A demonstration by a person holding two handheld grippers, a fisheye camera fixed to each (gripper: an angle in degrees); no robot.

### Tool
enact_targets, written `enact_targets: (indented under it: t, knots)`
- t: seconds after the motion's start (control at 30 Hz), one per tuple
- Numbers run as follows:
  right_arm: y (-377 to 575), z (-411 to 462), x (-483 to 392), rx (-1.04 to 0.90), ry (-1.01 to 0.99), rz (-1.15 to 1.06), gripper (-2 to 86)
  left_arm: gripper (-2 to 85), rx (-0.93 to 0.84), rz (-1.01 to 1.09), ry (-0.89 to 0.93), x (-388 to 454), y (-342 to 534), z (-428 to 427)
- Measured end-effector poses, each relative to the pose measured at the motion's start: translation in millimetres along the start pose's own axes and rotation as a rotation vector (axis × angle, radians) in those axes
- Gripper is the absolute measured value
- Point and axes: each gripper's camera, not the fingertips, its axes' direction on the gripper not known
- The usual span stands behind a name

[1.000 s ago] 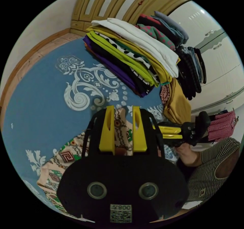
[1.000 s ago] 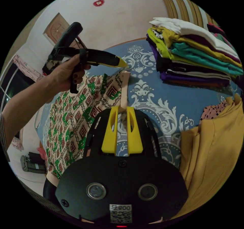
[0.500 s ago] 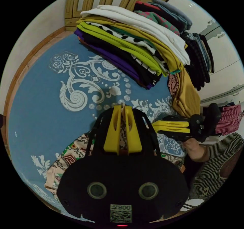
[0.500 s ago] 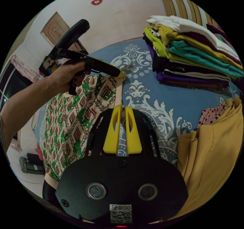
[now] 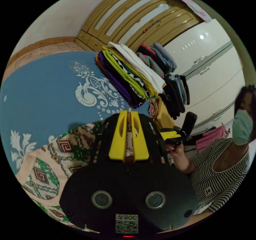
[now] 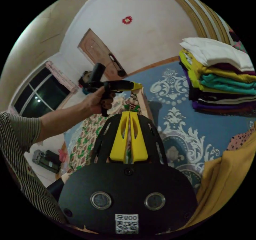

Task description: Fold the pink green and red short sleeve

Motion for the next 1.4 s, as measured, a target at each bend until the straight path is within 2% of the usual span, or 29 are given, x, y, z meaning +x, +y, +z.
enact_targets:
  t: [0.1,0.17,0.3,0.37,0.5,0.67,0.87,1.03,1.1,1.27,1.3,1.4]
  knots:
    - [-8,17,-10,-0.045,-0.103,-0.050,0.3,2.6,0.047,-0.059,0.020,-28,12,-30]
    - [-12,28,-14,-0.086,-0.088,-0.056,0.6,2.6,0.065,-0.129,0.021,-52,22,-49]
    - [-17,34,-11,-0.082,0.180,-0.035,2.8,2.5,0.106,-0.179,0.048,-80,29,-72]
    - [-20,41,-5,-0.116,0.230,-0.008,4.7,2.5,0.103,-0.184,0.054,-92,28,-81]
    - [-27,55,3,-0.131,0.128,0.047,7.3,2.5,0.093,-0.175,0.070,-106,23,-94]
    - [-36,71,-5,-0.175,0.160,0.034,7.5,2.6,0.081,-0.149,0.089,-121,16,-114]
    - [-43,85,-16,-0.192,0.192,0.030,3.2,2.8,0.087,-0.149,0.095,-136,12,-137]
    - [-49,69,-49,-0.036,0.111,-0.142,2.0,3.4,0.135,-0.156,0.089,-147,15,-163]
    - [-50,70,-63,-0.037,0.077,-0.231,1.9,3.9,0.136,-0.169,0.070,-152,20,-172]
    - [-50,108,-96,-0.244,-0.025,-0.396,1.9,7.0,0.140,-0.280,0.023,-171,47,-197]
    - [-49,122,-100,-0.334,-0.040,-0.411,1.9,7.2,0.143,-0.293,0.013,-172,49,-200]
    - [-45,144,-109,-0.456,0.011,-0.435,1.9,8.2,0.167,-0.322,-0.002,-174,58,-210]
